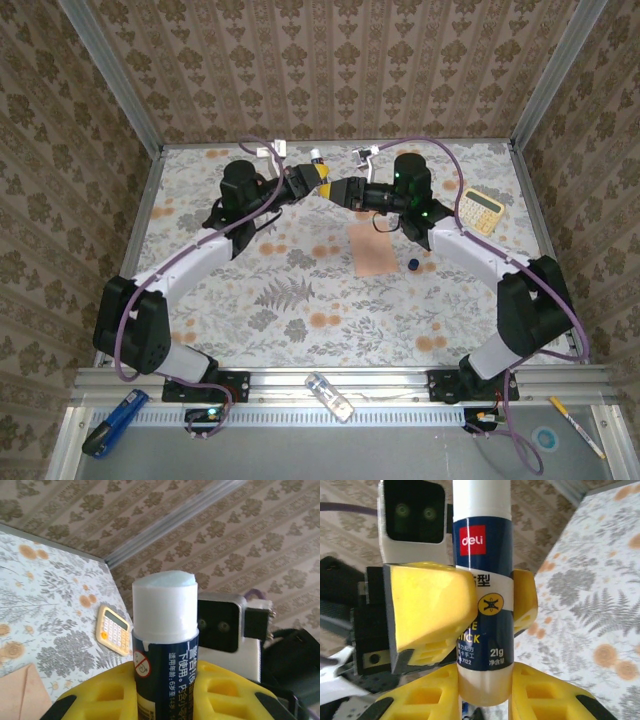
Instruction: Place the letter into the envelope and seal it
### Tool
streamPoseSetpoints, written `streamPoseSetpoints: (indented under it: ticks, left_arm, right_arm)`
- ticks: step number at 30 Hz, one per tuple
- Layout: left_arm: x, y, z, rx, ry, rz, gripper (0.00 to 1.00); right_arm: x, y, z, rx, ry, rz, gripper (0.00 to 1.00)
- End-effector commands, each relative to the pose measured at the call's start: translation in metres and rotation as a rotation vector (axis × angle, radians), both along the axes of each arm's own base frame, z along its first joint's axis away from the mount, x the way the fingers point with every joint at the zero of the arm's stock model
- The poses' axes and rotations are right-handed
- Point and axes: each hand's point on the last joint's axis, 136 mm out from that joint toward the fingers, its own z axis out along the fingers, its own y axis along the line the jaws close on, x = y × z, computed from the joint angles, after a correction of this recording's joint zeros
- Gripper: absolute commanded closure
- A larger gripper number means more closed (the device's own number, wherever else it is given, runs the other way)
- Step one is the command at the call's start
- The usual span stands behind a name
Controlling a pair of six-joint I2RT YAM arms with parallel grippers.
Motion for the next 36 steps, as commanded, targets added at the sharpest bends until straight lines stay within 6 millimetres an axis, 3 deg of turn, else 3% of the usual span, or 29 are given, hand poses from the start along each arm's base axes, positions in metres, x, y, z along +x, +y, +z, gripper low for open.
streamPoseSetpoints:
  ticks: [1, 6, 14, 18, 21, 23, 27, 30, 33, 36]
  left_arm:
    - [-0.016, -0.017, 0.019, -0.02, -0.023, -0.006, 1.0]
    - [-0.016, -0.023, 0.012, -0.026, 0.035, 0.03, 1.0]
    - [-0.018, -0.03, 0.011, -0.028, 0.048, 0.018, 1.0]
    - [-0.019, -0.03, 0.013, -0.02, 0.033, 0.005, 1.0]
    - [-0.019, -0.027, 0.015, -0.016, 0.021, -0.004, 1.0]
    - [-0.017, -0.025, 0.014, -0.016, 0.019, -0.011, 1.0]
    - [-0.013, -0.019, 0.014, -0.022, 0.013, -0.022, 1.0]
    - [-0.011, -0.014, 0.016, -0.022, 0.005, -0.03, 1.0]
    - [-0.01, -0.011, 0.016, -0.024, -0.006, -0.037, 1.0]
    - [-0.01, -0.012, 0.022, -0.042, -0.031, -0.052, 1.0]
  right_arm:
    - [-0.007, 0.015, 0.015, -0.089, -0.111, -0.041, 0.75]
    - [-0.007, 0.022, 0.007, -0.181, -0.157, -0.115, 0.76]
    - [-0.007, 0.034, -0.005, -0.188, -0.151, -0.138, 0.75]
    - [-0.008, 0.028, -0.001, -0.151, -0.116, -0.112, 0.73]
    - [-0.005, 0.011, 0.003, -0.116, -0.053, -0.094, 0.72]
    - [-0.006, 0.0, 0.006, -0.086, -0.005, -0.054, 0.67]
    - [-0.014, -0.025, 0.019, 0.037, 0.059, 0.04, 0.39]
    - [-0.016, -0.051, 0.027, 0.124, 0.087, 0.077, 0.26]
    - [-0.02, -0.066, 0.029, 0.15, 0.092, 0.1, 0.22]
    - [-0.025, -0.066, 0.032, 0.163, 0.069, 0.12, 0.21]
